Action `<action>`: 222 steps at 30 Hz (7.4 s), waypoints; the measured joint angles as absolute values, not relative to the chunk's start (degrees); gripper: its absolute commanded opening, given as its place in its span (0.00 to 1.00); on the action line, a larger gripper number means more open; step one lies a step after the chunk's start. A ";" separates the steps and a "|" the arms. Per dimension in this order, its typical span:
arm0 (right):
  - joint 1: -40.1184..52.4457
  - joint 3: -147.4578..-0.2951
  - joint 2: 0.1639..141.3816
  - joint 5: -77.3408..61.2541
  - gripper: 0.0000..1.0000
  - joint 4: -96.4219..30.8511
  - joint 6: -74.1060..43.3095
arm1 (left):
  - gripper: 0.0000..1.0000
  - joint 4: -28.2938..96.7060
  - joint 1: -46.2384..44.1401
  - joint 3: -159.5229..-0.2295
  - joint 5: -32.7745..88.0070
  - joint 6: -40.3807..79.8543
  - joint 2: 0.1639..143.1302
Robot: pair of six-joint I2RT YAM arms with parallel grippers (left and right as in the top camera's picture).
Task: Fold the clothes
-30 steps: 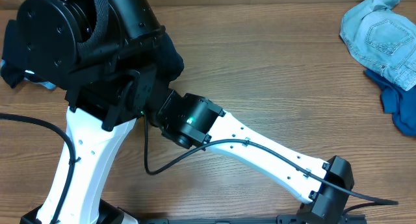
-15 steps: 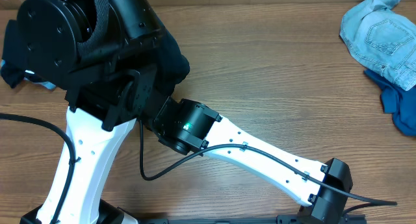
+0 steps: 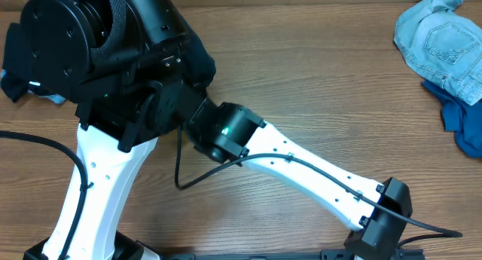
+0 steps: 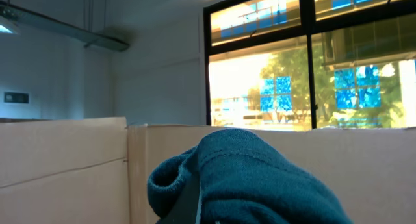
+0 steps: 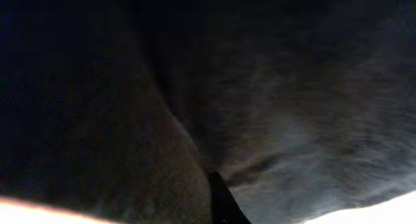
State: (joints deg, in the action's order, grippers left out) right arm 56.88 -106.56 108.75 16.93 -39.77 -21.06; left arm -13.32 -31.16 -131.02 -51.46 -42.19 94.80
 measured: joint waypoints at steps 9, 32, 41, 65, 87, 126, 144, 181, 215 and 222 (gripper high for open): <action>51.99 -106.56 108.47 17.65 0.04 -45.87 -17.26 | 0.04 -12.91 -31.16 -131.02 -52.58 -43.40 94.80; 25.39 -106.48 87.18 17.96 0.04 -54.98 -7.22 | 0.14 12.62 -31.16 -131.24 -60.66 -40.45 94.85; 11.22 -106.48 87.20 11.75 0.04 -54.39 -2.02 | 0.21 45.19 -31.16 -131.46 -59.42 -19.70 94.87; 5.37 -106.43 93.03 3.18 0.04 -37.85 7.35 | 0.27 58.37 -9.98 -131.50 -16.56 1.15 101.56; 2.96 -106.32 95.88 4.58 0.04 -29.74 7.75 | 0.22 37.56 -7.44 -131.50 -9.02 -5.17 105.67; 2.76 -106.32 96.07 4.91 0.04 -37.10 7.77 | 0.47 52.62 -22.59 -131.57 31.31 3.11 143.11; 2.76 -106.32 96.09 4.89 0.04 -37.19 7.75 | 0.47 51.79 -22.76 -131.57 20.14 5.87 143.90; 2.76 -106.32 96.09 4.86 0.04 -39.13 7.73 | 0.04 50.13 -7.68 -134.34 19.05 7.40 128.53; 2.76 -106.32 99.15 8.93 0.04 -17.41 7.75 | 0.04 34.15 3.55 -149.97 17.74 13.43 118.13; 2.76 -106.32 99.15 9.45 0.04 -18.09 9.04 | 0.04 36.56 3.64 -150.87 17.28 13.32 118.13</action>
State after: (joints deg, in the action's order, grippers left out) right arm 2.76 -106.32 99.15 9.45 -18.09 9.04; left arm 36.56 3.64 -150.87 17.28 13.32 118.13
